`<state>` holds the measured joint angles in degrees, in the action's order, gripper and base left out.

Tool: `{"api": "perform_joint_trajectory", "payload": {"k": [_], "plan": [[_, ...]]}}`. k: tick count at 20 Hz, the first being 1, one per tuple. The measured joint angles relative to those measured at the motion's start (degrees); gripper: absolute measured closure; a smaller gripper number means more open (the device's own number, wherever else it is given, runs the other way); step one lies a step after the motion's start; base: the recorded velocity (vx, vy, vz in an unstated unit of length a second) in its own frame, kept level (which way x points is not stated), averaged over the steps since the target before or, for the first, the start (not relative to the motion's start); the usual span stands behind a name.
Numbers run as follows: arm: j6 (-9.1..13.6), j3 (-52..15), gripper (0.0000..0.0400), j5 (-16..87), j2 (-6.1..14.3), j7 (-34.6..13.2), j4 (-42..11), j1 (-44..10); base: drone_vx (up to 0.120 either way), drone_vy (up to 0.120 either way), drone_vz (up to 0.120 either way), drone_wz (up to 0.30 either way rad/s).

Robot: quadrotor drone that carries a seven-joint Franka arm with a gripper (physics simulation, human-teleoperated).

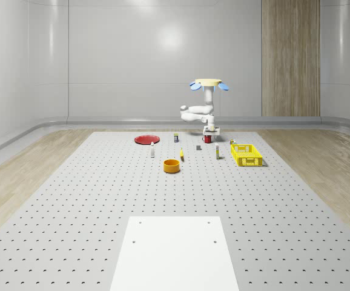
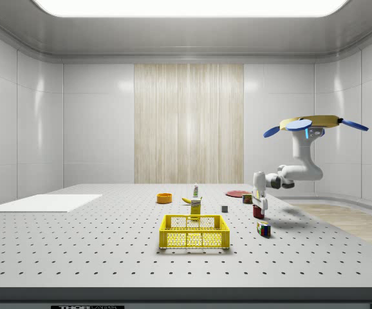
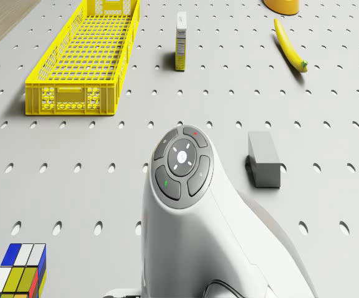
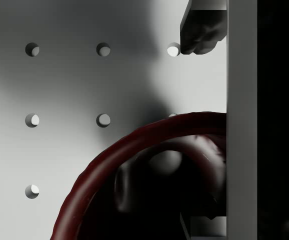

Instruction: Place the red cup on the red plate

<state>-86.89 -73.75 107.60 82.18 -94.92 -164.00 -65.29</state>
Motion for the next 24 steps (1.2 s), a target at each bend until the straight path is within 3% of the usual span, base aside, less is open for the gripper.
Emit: {"api": "perform_joint_trajectory", "payload": {"k": [2,3,5,9,13,19,24], "plan": [[-0.2,0.0,0.0024,0.0,0.2,-0.1,0.0,-0.2,0.0,0.0,0.0,0.0],[-0.3,0.0,0.0085,0.0,0.3,-0.2,0.0,-0.2,0.0,0.0,0.0,0.0],[-0.4,0.0,0.0169,-0.1,0.4,-0.3,0.0,-0.3,0.0,0.0,0.0,0.0],[-0.8,0.0,0.0252,-0.2,0.8,-0.4,0.1,-0.5,0.0,0.0,0.0,0.0],[-1.1,-0.1,0.0282,-0.4,1.1,-0.5,0.1,-0.6,0.0,0.0,0.0,0.0],[-0.8,-1.7,0.0292,-2.0,1.4,-0.6,-0.2,-0.6,0.0,0.0,0.0,0.0],[-0.1,-5.1,0.0298,-5.3,1.6,-1.0,-0.7,-0.7,0.0,-0.04,0.104,0.0]]}}
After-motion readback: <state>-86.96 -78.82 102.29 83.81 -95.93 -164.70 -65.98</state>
